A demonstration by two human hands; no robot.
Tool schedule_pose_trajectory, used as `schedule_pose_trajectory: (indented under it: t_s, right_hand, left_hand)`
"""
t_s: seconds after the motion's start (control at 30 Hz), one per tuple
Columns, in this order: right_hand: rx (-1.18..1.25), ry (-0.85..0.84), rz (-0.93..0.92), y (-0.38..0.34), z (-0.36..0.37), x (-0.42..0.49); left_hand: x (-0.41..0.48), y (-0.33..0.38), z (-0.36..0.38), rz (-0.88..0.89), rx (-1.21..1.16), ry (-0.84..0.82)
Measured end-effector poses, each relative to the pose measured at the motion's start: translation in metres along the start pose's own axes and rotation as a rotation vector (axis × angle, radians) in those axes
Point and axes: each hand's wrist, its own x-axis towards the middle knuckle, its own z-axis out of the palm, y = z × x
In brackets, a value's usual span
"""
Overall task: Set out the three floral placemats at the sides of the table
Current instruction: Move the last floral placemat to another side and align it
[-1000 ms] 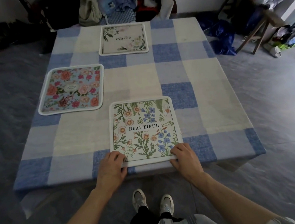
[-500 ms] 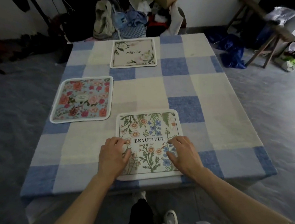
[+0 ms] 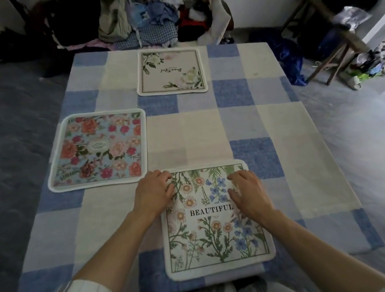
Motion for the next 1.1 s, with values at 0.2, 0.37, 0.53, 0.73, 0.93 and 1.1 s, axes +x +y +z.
schedule_pose_trajectory:
  t_s: [0.2,0.37,0.53,0.73,0.93,1.1]
  right_hand:
    - [-0.052,-0.054,0.049,0.014,0.011,0.028]
    - [-0.094,-0.094,0.042,0.030,0.017,0.055]
    - [-0.125,-0.143,0.066,0.045,0.014,0.073]
    - [-0.117,-0.163,0.079,0.055,0.013,0.089]
    - [-0.041,-0.117,0.126,0.053,0.015,0.095]
    - [-0.044,-0.059,0.090,0.051,0.014,0.102]
  left_hand:
    - [0.035,-0.007,0.011,0.024,-0.001,-0.075]
    - [0.052,-0.008,0.018,-0.009,0.060,-0.162]
    - [0.057,-0.003,0.024,-0.056,0.133,-0.177]
    - [0.067,-0.003,0.023,-0.102,0.092,-0.185]
    - [0.065,-0.001,0.024,-0.091,0.175,-0.147]
    - [0.066,-0.005,0.019,-0.039,0.235,-0.124]
